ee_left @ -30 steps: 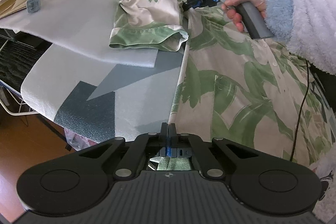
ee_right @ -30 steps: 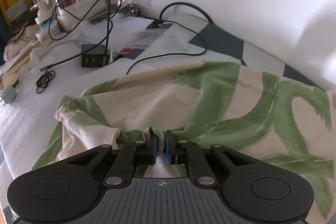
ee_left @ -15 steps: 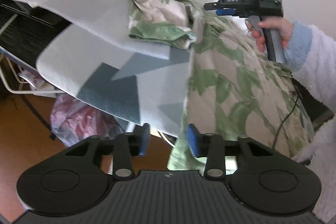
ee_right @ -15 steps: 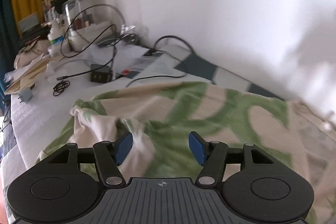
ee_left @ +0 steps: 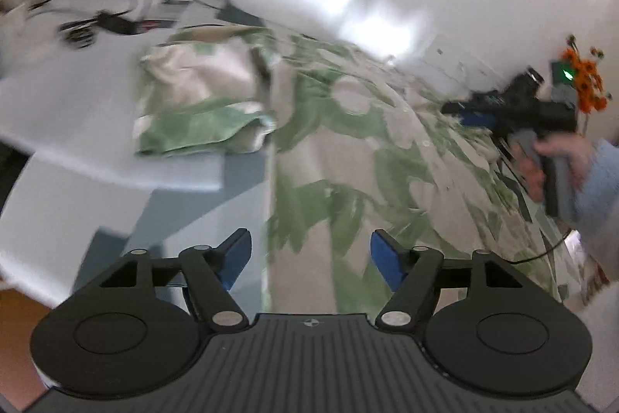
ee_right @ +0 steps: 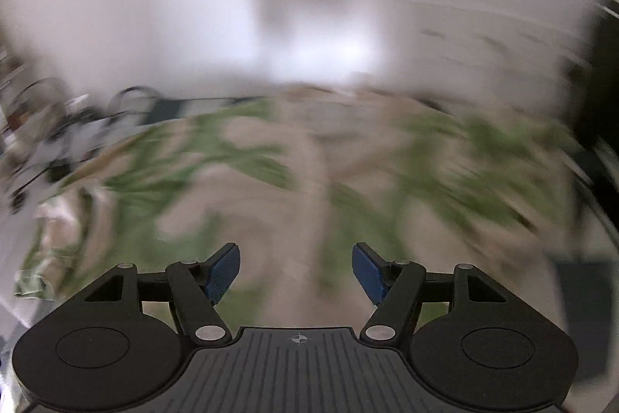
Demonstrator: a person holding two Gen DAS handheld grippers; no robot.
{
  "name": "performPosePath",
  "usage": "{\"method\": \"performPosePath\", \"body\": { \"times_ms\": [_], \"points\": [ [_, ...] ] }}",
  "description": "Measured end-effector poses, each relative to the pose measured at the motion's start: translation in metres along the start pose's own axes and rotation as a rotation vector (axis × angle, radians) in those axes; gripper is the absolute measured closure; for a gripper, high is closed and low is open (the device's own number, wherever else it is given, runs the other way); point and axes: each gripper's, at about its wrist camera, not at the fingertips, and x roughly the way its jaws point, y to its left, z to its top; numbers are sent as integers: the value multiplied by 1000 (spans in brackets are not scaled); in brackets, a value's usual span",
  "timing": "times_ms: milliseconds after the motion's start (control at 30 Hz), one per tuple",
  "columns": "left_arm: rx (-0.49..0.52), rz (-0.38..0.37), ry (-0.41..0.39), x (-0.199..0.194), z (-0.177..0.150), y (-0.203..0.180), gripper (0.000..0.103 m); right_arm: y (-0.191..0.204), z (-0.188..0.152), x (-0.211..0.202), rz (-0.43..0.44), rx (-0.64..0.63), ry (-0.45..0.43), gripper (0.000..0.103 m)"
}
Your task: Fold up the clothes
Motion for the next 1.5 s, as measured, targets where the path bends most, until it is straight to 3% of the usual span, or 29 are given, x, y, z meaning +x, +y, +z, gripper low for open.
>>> {"method": "performPosePath", "body": {
  "times_ms": [333, 500, 567, 667, 800, 900, 1067, 1133, 1200, 1333, 1500],
  "points": [
    [160, -127, 102, 65, 19, -57, 33, -118, -101, -133, -316, 282, -62, 40],
    [221, -187, 147, 91, 27, -91, 32, -158, -154, -183, -377, 427, -72, 40],
    [233, -166, 163, 97, 24, -101, 32, -170, -176, -191, -396, 454, -58, 41],
    [248, -126, 186, 106, 18, -115, 32, -178, -202, -193, -376, 499, -40, 43],
    [269, -73, 216, 117, 11, -135, 32, -178, -224, -184, -320, 507, -40, 55],
    [284, -32, 239, 125, 5, -149, 32, -174, -224, -171, -274, 473, -38, 64],
    [298, 30, 267, 137, 1, -168, 32, -166, -212, -155, -222, 363, -58, 65],
    [294, 52, 272, 139, 3, -172, 32, -166, -207, -147, -202, 325, -42, 74],
    [291, 73, 276, 141, 4, -176, 32, -163, -202, -141, -183, 275, -27, 91],
    [292, 108, 276, 146, 10, -186, 32, -165, -200, -139, -125, 253, -17, 93],
    [368, 88, 227, 158, 33, -224, 32, -176, -201, -139, -71, 286, -12, 97]
  ]
}}
